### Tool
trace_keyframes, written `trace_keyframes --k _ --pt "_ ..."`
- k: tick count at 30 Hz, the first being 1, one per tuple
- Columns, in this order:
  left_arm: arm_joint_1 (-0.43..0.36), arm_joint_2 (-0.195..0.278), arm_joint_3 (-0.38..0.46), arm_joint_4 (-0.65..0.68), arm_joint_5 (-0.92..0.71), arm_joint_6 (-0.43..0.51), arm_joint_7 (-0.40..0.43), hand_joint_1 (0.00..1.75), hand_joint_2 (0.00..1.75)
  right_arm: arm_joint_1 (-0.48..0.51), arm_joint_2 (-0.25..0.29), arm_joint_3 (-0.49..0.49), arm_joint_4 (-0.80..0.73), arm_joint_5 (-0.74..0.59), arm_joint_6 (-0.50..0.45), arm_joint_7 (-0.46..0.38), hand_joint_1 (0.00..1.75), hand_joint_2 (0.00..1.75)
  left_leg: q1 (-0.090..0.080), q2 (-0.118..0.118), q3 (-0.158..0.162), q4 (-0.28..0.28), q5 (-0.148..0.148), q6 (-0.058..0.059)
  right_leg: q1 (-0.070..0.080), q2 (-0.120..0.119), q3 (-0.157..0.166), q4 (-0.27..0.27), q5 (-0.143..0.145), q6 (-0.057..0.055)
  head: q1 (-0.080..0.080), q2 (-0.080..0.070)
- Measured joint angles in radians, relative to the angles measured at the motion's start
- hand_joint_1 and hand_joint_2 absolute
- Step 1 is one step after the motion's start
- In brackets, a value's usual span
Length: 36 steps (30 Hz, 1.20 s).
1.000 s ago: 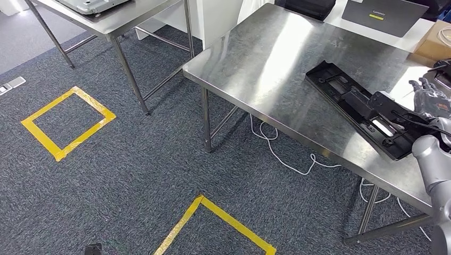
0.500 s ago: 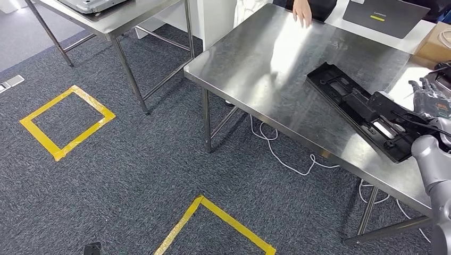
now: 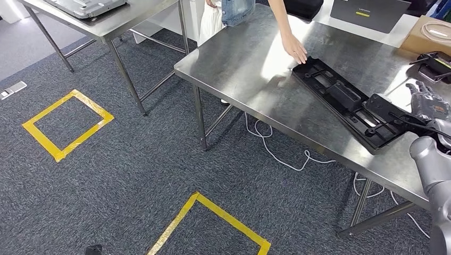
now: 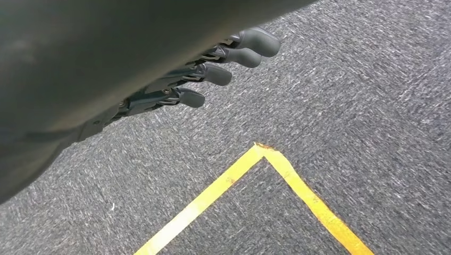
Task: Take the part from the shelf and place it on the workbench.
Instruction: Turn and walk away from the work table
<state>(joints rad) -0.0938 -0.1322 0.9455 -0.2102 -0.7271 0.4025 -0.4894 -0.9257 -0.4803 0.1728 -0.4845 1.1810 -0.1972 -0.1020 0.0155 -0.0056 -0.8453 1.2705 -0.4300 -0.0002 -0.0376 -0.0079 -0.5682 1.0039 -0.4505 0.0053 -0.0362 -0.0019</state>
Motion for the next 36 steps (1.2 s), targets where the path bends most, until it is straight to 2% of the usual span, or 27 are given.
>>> trace_keyframes --k 1,2,3,4,5,6,7,10,13,19,25,32,36 --pt "0.0 0.0 0.001 0.0 0.0 0.0 0.0 0.0 0.0 0.0 0.001 0.0 0.001 0.0 0.0 0.0 0.0 0.0 0.002 0.0 -0.007 0.045 -0.022 -0.003 0.0 0.0 -0.003 0.0 0.002 0.0 0.0 0.0" --pt "0.0 0.0 0.002 0.0 0.0 0.0 -0.001 0.0 0.0 0.001 0.002 0.0 0.002 0.001 0.0 -0.001 0.0 0.0 0.005 0.001 0.007 0.047 -0.024 -0.005 -0.001 0.0 -0.005 0.001 0.003 0.0 0.0 0.0" --pt "0.0 0.0 0.002 0.0 0.0 -0.002 -0.002 0.0 0.0 0.001 0.002 0.0 0.004 0.001 0.0 -0.002 0.0 0.0 0.008 0.002 0.042 0.008 -0.012 -0.006 -0.002 0.0 -0.005 0.001 0.003 0.0 0.0 0.0" --pt "0.0 0.001 0.002 0.0 0.0 -0.003 -0.002 0.0 0.0 0.001 0.002 0.0 0.004 0.001 0.0 -0.002 0.0 0.0 0.011 0.003 0.09 -0.058 0.006 -0.006 -0.003 0.0 -0.005 0.002 0.003 0.003 0.0 0.0" --pt "-0.001 0.001 0.002 0.0 0.0 -0.004 -0.003 0.0 0.0 -0.001 0.002 0.0 0.005 0.001 -0.001 -0.002 0.0 0.0 0.012 0.003 0.135 -0.125 0.019 -0.005 0.0 0.001 -0.006 0.002 0.002 0.007 0.0 0.0" --pt "-0.002 0.001 0.002 0.0 -0.001 -0.004 -0.003 0.0 0.0 -0.003 0.002 0.0 0.005 0.001 -0.001 -0.002 0.0 0.0 0.013 0.001 0.168 -0.176 0.028 -0.002 0.004 0.001 -0.007 0.003 0.001 0.013 0.002 0.0" --pt "-0.002 0.001 0.002 0.0 -0.002 -0.003 -0.003 0.0 0.0 -0.006 0.0 0.0 0.005 0.002 -0.001 -0.002 0.0 0.44 0.012 0.0 0.184 -0.205 0.032 0.001 0.01 0.001 -0.008 0.005 0.0 0.019 0.004 0.0" --pt "-0.002 -0.001 0.002 0.0 -0.003 -0.001 -0.004 0.0 0.0 -0.01 -0.003 0.0 0.007 0.004 -0.001 -0.004 0.0 1.75 0.004 -0.004 0.183 -0.217 0.037 0.008 0.021 0.001 -0.011 0.001 0.002 0.031 0.009 0.0" --pt "-0.002 -0.001 0.002 0.0 -0.003 0.0 -0.004 0.0 0.0 -0.011 -0.004 0.0 0.009 0.008 -0.002 -0.004 0.0 1.75 -0.004 -0.007 0.178 -0.217 0.039 0.017 0.017 -0.002 -0.011 -0.007 0.006 0.038 0.009 0.0" --pt "-0.002 0.0 0.003 0.0 -0.003 0.0 -0.005 0.0 0.0 -0.017 -0.004 0.0 0.012 0.011 -0.002 -0.004 0.0 1.75 -0.008 -0.009 0.172 -0.217 0.043 0.03 0.014 -0.003 -0.014 -0.016 0.014 0.05 0.009 0.0" --pt "-0.002 0.0 0.003 0.0 -0.003 0.0 -0.003 0.0 0.0 -0.02 -0.002 0.0 0.016 0.013 -0.002 -0.004 0.0 1.75 -0.009 -0.009 0.168 -0.217 0.047 0.037 0.013 -0.002 -0.019 -0.016 0.02 0.059 0.009 0.0" --pt "-0.002 0.0 0.004 0.0 -0.005 0.002 -0.001 0.0 0.0 -0.02 0.0 0.0 0.019 0.016 -0.003 -0.002 0.0 1.75 -0.008 -0.008 0.168 -0.217 0.049 0.039 0.015 -0.002 -0.02 -0.015 0.021 0.06 0.009 0.0" --pt "-0.002 -0.001 0.004 0.0 -0.006 0.002 0.001 0.0 0.0 -0.02 0.0 0.0 0.022 0.015 -0.005 0.001 0.0 0.0 -0.007 -0.008 0.168 -0.217 0.05 0.038 0.015 -0.002 -0.02 -0.015 0.021 0.06 0.009 0.0"
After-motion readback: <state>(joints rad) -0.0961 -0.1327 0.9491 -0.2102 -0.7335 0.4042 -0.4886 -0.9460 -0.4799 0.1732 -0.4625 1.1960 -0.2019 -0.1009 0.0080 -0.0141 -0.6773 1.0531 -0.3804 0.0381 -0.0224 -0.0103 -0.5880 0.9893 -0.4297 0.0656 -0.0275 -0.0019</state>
